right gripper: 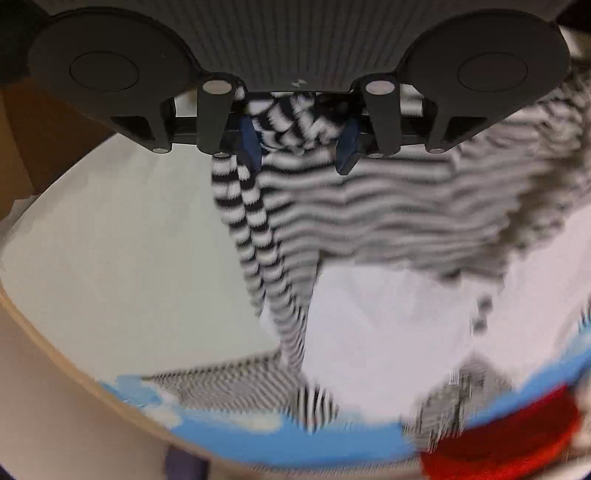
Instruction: Fold small clothes
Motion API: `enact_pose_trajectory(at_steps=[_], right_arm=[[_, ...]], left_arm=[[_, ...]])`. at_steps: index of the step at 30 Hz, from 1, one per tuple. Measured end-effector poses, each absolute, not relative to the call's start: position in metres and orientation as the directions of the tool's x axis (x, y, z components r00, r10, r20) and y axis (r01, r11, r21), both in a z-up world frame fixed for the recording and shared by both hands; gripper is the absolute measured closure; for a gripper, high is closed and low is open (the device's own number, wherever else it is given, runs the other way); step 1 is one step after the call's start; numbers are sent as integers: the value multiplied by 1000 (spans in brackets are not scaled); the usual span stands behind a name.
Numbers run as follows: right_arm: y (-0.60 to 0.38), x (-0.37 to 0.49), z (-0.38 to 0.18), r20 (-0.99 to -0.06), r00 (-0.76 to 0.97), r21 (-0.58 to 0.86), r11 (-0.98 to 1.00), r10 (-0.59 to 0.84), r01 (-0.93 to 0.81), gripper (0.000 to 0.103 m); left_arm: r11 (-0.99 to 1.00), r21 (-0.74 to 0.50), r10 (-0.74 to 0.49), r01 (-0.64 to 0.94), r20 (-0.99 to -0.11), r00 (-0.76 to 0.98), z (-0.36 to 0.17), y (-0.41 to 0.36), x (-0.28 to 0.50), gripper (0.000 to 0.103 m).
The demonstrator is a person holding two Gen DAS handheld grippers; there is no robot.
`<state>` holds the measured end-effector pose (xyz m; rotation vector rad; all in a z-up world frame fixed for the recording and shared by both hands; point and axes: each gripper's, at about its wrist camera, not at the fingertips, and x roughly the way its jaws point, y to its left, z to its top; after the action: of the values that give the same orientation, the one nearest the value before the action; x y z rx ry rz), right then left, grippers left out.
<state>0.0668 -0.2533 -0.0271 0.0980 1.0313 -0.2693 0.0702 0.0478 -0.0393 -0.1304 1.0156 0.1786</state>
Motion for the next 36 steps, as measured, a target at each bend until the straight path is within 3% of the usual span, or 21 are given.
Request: enact_pose_trajectory(at_steps=[2, 4, 14, 17, 20, 25, 27, 29, 31, 33, 36], right_arm=[[-250, 62, -2, -786, 600, 10, 968, -147, 250, 55], [-247, 56, 21, -697, 704, 17, 978, -138, 209, 51], [-243, 84, 121, -449, 892, 59, 995, -46, 82, 47], [-237, 106, 147, -403, 915, 63, 998, 3, 24, 43], [-228, 132, 167, -362, 932, 55, 998, 27, -7, 41], [-212, 182, 179, -363, 930, 67, 997, 55, -33, 41], [-201, 198, 177, -356, 932, 67, 997, 69, -48, 41], [-195, 207, 163, -343, 933, 90, 992, 110, -84, 41], [-188, 212, 139, -397, 909, 82, 992, 125, -100, 41], [-176, 223, 124, -488, 857, 56, 986, 165, -157, 48], [-169, 231, 120, -477, 852, 32, 973, 215, -228, 48]], left_arm=[[980, 1, 126, -199, -776, 618, -13, 43, 65, 43], [979, 10, 154, -205, -698, 699, 6, 43, 65, 37], [991, -50, 89, -125, -450, 889, 117, 52, 126, 36], [994, -41, 74, -100, -415, 907, 133, 63, 167, 30], [993, -28, 91, -112, -407, 909, 135, 87, 213, 30], [984, -34, 139, -174, -466, 874, 101, 154, 257, 36], [967, -20, 207, -253, -512, 834, 72, 190, 260, 48], [935, -18, 266, -354, -625, 734, 41, 232, 266, 71], [881, -59, 296, -470, -705, 644, 19, 270, 270, 71], [811, -170, 243, -560, -773, 587, -5, 311, 275, 71], [723, -263, 175, -638, -824, 538, -39, 351, 278, 67]])
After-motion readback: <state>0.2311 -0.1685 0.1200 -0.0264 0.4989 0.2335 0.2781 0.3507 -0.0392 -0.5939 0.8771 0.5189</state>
